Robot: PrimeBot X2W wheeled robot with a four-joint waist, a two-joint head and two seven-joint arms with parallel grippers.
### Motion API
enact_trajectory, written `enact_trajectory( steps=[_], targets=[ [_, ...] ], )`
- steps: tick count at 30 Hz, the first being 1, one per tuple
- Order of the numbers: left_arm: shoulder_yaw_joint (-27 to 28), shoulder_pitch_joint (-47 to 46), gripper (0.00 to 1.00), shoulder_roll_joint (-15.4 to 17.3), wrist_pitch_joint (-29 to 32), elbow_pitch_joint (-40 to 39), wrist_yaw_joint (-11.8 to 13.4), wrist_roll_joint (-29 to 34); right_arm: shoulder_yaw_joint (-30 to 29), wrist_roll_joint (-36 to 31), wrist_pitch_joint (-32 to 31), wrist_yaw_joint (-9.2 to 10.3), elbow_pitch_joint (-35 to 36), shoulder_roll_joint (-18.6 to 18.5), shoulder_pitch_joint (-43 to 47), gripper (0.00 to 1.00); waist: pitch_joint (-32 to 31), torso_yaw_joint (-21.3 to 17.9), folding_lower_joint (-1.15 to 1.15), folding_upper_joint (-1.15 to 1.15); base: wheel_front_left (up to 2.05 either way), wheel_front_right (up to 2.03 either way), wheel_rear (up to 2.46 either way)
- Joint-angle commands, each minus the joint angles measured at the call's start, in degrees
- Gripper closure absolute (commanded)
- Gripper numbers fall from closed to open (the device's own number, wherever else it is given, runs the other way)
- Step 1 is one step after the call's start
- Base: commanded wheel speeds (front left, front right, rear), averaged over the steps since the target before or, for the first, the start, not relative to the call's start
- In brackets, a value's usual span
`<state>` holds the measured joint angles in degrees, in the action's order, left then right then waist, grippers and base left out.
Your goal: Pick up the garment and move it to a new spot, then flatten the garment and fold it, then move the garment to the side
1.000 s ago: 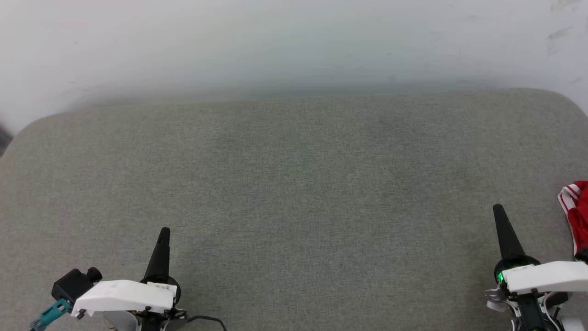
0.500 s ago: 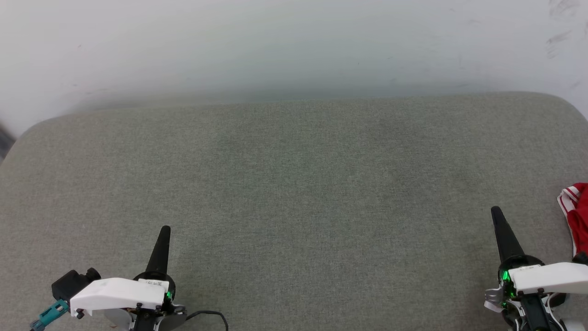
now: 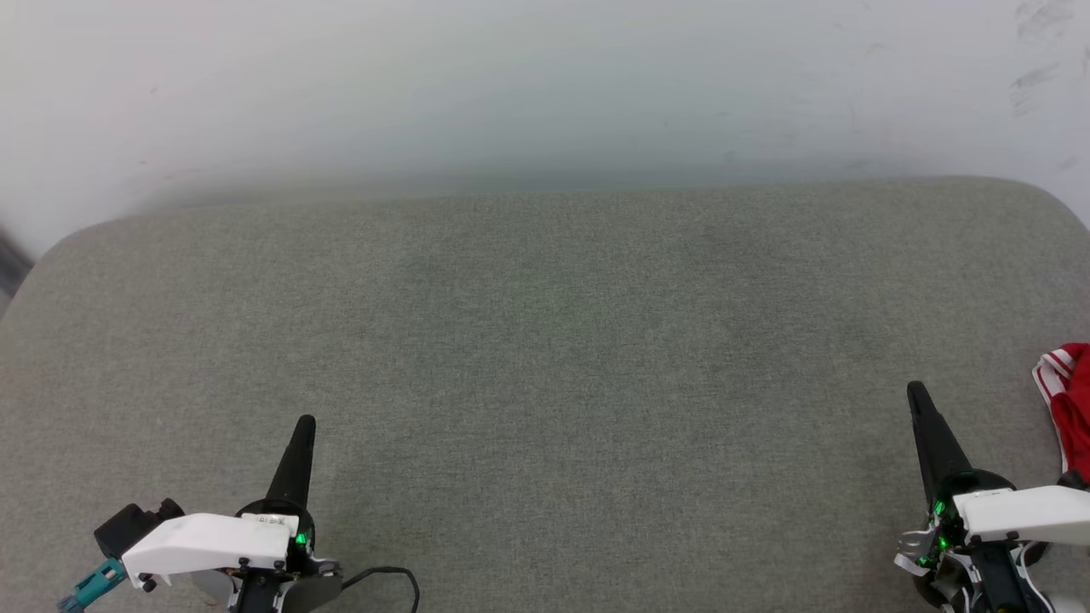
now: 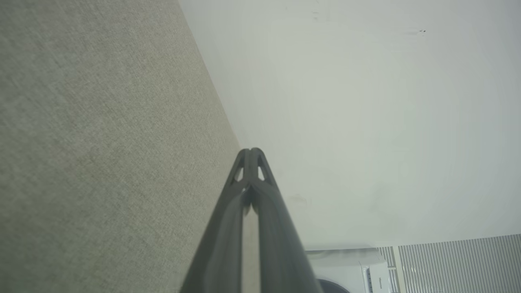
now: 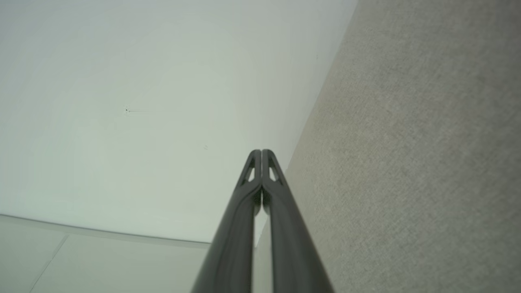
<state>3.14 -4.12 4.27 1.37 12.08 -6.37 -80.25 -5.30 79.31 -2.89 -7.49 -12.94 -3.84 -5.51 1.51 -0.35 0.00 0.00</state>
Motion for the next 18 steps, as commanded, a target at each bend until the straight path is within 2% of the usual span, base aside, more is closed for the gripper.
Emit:
enact_trajectory(
  steps=[1,18],
  targets=[
    [0.3,-1.1,1.0,0.1,0.4,0.0,-0.3,-1.2,-0.2,1.1,-0.3,0.0,0.1,0.2,-0.8,1.0,-0.1,0.0,0.0,0.0,0.0,0.0,0.0],
    [1.2,-1.8,1.0,-0.1,2.5,1.1,-0.9,-8.4,-0.8,8.2,-2.2,0.0,-0.7,0.7,-0.9,1.0,-0.7,0.2,0.0,0.0,0.0,0.0,0.0]
  ],
)
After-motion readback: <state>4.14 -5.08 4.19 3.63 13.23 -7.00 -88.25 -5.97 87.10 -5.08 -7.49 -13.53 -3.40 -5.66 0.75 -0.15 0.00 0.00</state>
